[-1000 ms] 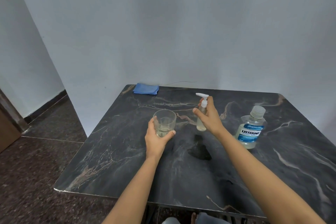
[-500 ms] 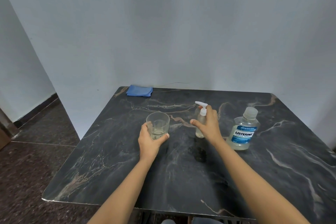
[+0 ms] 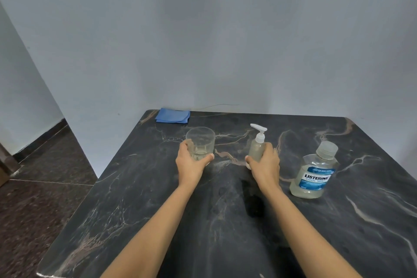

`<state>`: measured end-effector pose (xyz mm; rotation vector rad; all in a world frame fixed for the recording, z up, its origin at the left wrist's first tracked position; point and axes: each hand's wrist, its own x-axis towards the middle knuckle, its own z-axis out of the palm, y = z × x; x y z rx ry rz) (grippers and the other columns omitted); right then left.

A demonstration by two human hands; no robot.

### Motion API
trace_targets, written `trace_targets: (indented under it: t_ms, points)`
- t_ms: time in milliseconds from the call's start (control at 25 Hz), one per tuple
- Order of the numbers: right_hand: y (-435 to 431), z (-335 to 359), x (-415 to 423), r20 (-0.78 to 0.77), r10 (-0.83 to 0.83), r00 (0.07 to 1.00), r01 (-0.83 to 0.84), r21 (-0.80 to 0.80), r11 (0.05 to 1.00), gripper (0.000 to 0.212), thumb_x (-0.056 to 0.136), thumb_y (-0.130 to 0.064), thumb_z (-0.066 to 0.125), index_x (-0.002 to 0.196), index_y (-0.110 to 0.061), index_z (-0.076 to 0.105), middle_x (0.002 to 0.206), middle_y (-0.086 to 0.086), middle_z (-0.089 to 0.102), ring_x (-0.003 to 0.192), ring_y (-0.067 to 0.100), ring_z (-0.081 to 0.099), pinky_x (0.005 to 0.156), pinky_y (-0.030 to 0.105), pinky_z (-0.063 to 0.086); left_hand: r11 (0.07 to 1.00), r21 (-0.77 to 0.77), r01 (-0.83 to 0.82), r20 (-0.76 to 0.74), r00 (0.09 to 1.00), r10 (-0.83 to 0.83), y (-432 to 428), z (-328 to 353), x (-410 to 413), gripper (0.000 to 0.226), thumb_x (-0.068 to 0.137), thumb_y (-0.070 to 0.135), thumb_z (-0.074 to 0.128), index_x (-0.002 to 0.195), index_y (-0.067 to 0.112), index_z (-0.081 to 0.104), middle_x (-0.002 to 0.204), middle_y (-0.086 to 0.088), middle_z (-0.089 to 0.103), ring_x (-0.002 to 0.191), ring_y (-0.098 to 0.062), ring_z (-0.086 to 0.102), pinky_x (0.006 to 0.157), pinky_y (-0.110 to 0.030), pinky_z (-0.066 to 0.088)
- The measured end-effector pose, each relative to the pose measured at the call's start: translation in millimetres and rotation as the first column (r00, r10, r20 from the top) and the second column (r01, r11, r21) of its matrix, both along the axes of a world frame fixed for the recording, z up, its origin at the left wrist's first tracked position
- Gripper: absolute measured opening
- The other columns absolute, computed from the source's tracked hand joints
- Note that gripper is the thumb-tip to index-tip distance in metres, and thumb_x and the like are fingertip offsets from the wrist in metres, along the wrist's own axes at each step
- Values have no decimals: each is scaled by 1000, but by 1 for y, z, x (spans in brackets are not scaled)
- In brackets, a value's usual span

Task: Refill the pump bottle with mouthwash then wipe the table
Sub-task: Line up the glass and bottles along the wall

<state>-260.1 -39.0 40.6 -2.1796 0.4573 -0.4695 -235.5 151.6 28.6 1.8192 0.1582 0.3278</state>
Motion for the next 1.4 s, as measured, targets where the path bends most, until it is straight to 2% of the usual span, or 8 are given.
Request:
trace_targets:
  t_ms: [240, 440, 560, 680, 800, 1160, 1280, 1400]
  points:
    - [2, 20, 92, 34, -1, 999, -1, 75, 997, 47, 81, -16, 72, 121, -11, 47, 111, 6, 48, 92, 19, 48, 77, 32, 41, 998, 41, 44, 28, 999, -45, -12, 15, 83, 74, 65, 27, 86, 126, 14, 45, 120, 0, 52, 107, -14, 49, 87, -24, 38]
    - [-2, 16, 179, 13, -27, 1000, 27, 32, 999, 43, 76, -16, 75, 112, -5, 54, 108, 13, 57, 93, 28, 59, 77, 36, 50, 988, 96, 124, -5, 992, -124, -25, 9, 154, 73, 66, 21, 85, 127, 11, 45, 120, -1, 52, 102, -10, 46, 82, -19, 36]
    - [-4, 12, 220, 2, -14, 1000, 14, -40, 999, 35, 78, -14, 72, 107, -1, 56, 106, 18, 61, 88, 29, 59, 70, 32, 46, 985, 99, 144, -24, 990, -142, -29, -2, 195, 74, 66, 19, 86, 127, 11, 45, 126, -6, 54, 105, -11, 47, 85, -19, 37]
    - [-6, 4, 246, 30, 13, 999, -11, -70, 997, 39, 79, -11, 72, 111, -2, 54, 109, 18, 60, 98, 33, 58, 74, 30, 43, 990, 75, 121, -16, 993, -120, -32, -11, 225, 77, 66, 19, 85, 130, 11, 43, 130, -7, 52, 109, -12, 46, 88, -19, 37]
    - [-5, -8, 258, 61, 24, 998, -23, -13, 1000, 47, 77, -13, 74, 118, -5, 51, 114, 15, 57, 103, 31, 56, 80, 32, 44, 994, 40, 103, 5, 995, -103, -34, -15, 242, 78, 67, 20, 84, 132, 11, 41, 131, -7, 51, 110, -12, 45, 89, -19, 37]
    - [-6, -30, 261, 33, 19, 999, -19, -2, 1000, 46, 78, -16, 75, 115, -7, 50, 116, 13, 57, 107, 31, 55, 89, 42, 49, 989, 53, 139, -17, 990, -138, -38, -19, 257, 75, 74, 20, 81, 135, 9, 38, 137, -8, 47, 108, -7, 38, 87, -18, 33]
    - [-2, -32, 250, -9, -15, 1000, 16, 40, 999, 47, 78, -14, 76, 114, -6, 47, 118, 13, 52, 113, 32, 51, 93, 44, 49, 985, 53, 164, -74, 984, -160, -37, -15, 253, 94, 71, 27, 83, 144, 7, 26, 145, -10, 40, 125, -17, 41, 98, -24, 35]
    - [2, -26, 228, -11, -30, 1000, 30, 34, 999, 52, 83, -13, 71, 124, -4, 41, 127, 14, 44, 120, 31, 43, 97, 39, 42, 996, 14, 91, -114, 989, -89, -35, -10, 237, 106, 72, 29, 83, 149, 4, 15, 153, -14, 28, 140, -28, 30, 111, -34, 28]
